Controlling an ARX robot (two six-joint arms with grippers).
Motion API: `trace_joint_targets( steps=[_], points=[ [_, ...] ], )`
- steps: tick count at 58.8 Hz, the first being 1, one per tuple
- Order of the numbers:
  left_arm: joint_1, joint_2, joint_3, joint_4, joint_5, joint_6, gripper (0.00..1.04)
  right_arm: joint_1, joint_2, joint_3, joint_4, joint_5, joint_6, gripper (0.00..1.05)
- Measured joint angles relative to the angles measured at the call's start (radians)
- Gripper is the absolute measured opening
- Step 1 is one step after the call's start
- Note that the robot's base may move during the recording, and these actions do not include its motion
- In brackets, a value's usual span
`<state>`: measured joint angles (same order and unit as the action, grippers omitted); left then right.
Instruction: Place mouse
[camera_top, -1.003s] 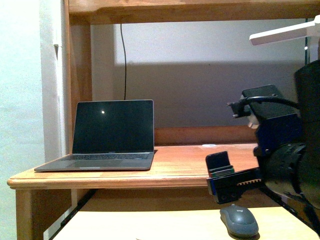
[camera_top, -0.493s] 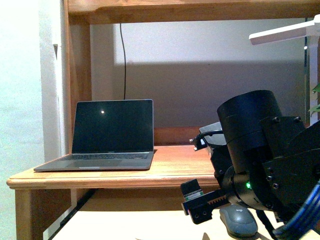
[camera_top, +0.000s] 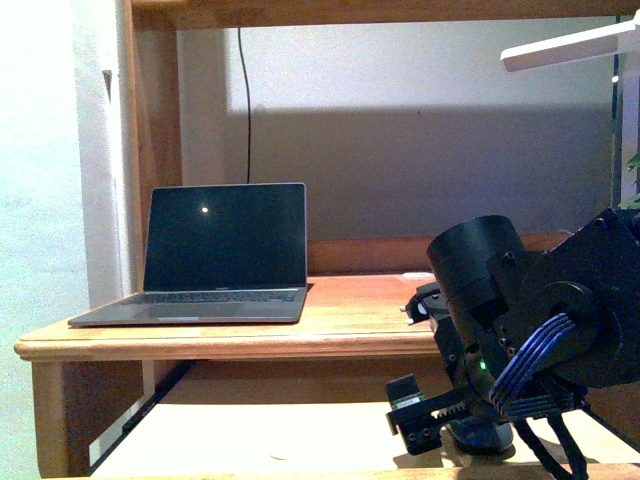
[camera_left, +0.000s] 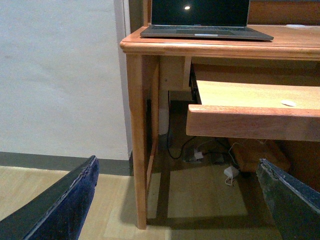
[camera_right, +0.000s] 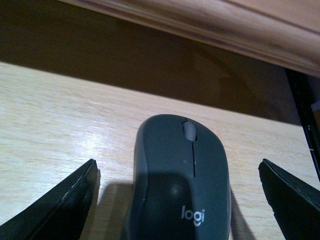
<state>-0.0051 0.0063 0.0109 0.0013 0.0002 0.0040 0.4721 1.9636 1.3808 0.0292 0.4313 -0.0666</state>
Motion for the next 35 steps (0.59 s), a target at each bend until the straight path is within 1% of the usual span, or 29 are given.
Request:
trace_joint_targets(
  steps=[13,15,26,31,35],
  points=[
    [0.000,0.000,0.000,0.000,0.000,0.000,0.97,-0.025,0.020,0.034,-0.062,-0.035,0.056,0.97],
    [0.000,0.000,0.000,0.000,0.000,0.000,0.97,-0.026,0.020,0.034,-0.063,-0.038,0.068,0.96],
    [0.000,0.000,0.000,0.000,0.000,0.000,0.97,-0.034,0.020,0.031,-0.061,-0.072,0.108,0.66],
    [0.000,0.000,0.000,0.000,0.000,0.000,0.97,-0.038,0.019,0.029,-0.049,-0.069,0.111,0.57],
    [0.000,0.000,0.000,0.000,0.000,0.000,0.97,-0.043,0.013,0.029,-0.048,-0.070,0.121,0.56]
  ],
)
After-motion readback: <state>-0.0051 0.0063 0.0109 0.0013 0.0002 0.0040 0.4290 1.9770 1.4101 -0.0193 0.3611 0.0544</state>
